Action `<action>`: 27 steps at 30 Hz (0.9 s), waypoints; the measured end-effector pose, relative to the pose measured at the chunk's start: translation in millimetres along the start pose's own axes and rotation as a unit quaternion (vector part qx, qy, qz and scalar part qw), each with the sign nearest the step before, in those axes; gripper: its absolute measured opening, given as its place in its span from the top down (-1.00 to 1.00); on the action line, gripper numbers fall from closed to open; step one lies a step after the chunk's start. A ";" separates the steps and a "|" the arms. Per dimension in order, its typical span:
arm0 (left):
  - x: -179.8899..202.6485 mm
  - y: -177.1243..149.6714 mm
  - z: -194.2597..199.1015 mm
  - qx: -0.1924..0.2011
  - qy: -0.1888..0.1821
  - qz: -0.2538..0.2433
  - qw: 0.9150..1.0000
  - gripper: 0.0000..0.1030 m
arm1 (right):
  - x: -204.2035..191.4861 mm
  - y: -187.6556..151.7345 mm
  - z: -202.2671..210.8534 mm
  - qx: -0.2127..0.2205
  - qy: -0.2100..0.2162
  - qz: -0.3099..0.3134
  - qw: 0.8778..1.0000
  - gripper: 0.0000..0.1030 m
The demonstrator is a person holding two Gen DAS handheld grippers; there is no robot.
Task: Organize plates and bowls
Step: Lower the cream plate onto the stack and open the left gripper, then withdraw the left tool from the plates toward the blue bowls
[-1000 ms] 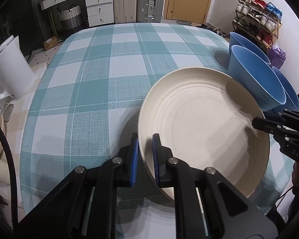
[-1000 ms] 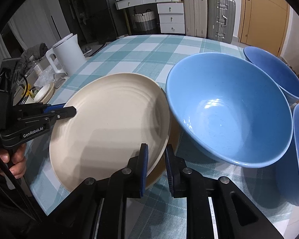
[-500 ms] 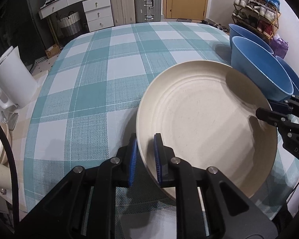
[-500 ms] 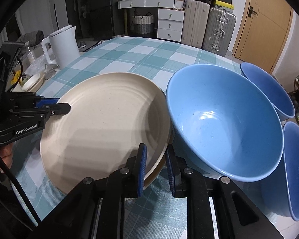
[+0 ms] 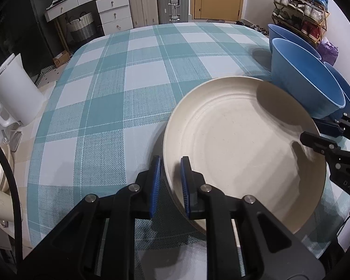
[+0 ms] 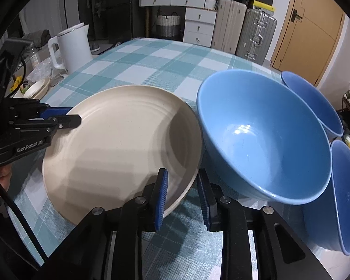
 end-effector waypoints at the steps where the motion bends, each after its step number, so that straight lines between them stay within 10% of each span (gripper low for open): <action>1: -0.3 -0.4 0.0 -0.001 -0.002 0.002 1.000 0.75 | -0.2 -0.6 0.1 0.000 0.001 -0.001 1.000 0.49; 5: -5.2 -0.5 0.9 -0.006 -0.014 0.011 1.000 0.64 | -0.5 -2.0 1.2 -0.003 0.022 -0.004 1.000 0.33; 13: -13.1 -3.7 27.9 0.024 -0.047 0.026 0.998 -0.39 | -7.5 -5.1 19.0 0.019 0.035 -0.003 0.999 -0.55; 20: -6.2 -7.1 53.6 0.056 -0.040 0.019 0.997 -0.96 | -11.7 -12.3 40.0 0.041 0.047 -0.006 0.998 -0.86; 27: 4.1 -9.1 78.2 0.083 -0.053 0.010 0.995 -0.98 | 1.2 -19.8 70.4 0.088 0.069 -0.034 0.993 -0.94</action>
Point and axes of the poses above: each gripper's, at about its wrist camera, not at the fingertips, and z roughly against the way its jaws point, x to its right, y to its top, the point moved 2 cm from there along -z, roughly the way its jaws point, and after that the axes turned 15 degrees about -x, right-handed, at the moved point
